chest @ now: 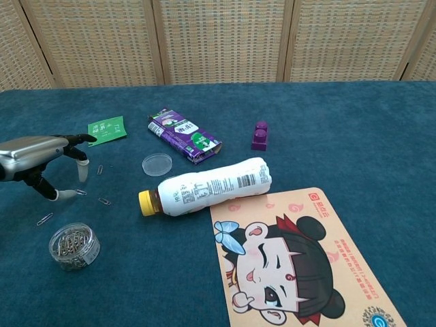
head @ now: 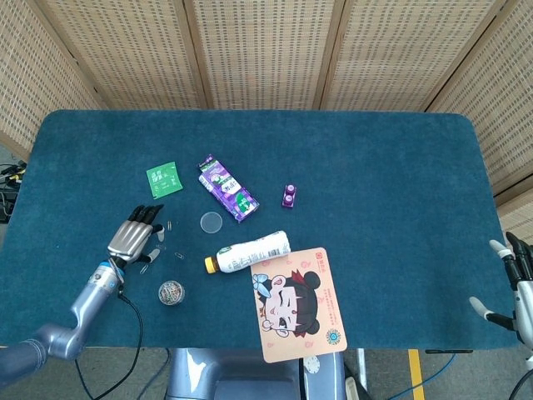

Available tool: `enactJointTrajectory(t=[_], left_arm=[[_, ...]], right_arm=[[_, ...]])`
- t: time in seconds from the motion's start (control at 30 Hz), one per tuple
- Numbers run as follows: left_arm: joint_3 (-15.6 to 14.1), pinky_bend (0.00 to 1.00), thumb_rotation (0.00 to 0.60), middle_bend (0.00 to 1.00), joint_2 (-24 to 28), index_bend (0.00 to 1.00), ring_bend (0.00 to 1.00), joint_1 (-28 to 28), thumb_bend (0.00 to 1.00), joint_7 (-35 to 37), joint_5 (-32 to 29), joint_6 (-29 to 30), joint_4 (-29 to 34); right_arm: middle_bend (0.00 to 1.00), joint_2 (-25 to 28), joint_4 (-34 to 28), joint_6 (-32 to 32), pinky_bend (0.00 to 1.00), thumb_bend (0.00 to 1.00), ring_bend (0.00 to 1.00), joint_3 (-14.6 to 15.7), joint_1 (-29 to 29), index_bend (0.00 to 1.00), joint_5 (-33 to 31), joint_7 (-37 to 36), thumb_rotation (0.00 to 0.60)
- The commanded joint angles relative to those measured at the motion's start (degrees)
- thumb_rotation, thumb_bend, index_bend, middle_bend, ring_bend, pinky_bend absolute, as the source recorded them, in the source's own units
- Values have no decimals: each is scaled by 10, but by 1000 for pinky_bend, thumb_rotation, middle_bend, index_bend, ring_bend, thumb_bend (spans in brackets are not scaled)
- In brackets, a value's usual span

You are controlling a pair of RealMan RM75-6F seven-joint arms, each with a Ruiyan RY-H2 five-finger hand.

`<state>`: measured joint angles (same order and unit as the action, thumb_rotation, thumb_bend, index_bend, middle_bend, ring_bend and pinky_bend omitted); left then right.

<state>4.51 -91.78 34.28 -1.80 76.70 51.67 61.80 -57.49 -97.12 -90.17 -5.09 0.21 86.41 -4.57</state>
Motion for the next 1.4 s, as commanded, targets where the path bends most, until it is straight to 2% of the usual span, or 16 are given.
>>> enactJointTrajectory(t=[0.03,1.17,1.4], left_arm=[[0,0,600,0,0,501,0,1,318,-2,-1,-2,0],[-3,0,600,0,-21,527,0,7,401,-34,-28,-26,-12],[-2,0,600,0,-21,627,0,6,410,-35,-30,-26,-14]], right_arm=[[0,0,0,0,0,0,0,0,0,119,-1,-1,600],[0,4,3,4,0,0,0,-1,1,120,-4,-14,600],[0,5,3,3,0,0,0,-1,1,120,-2,-17,600]])
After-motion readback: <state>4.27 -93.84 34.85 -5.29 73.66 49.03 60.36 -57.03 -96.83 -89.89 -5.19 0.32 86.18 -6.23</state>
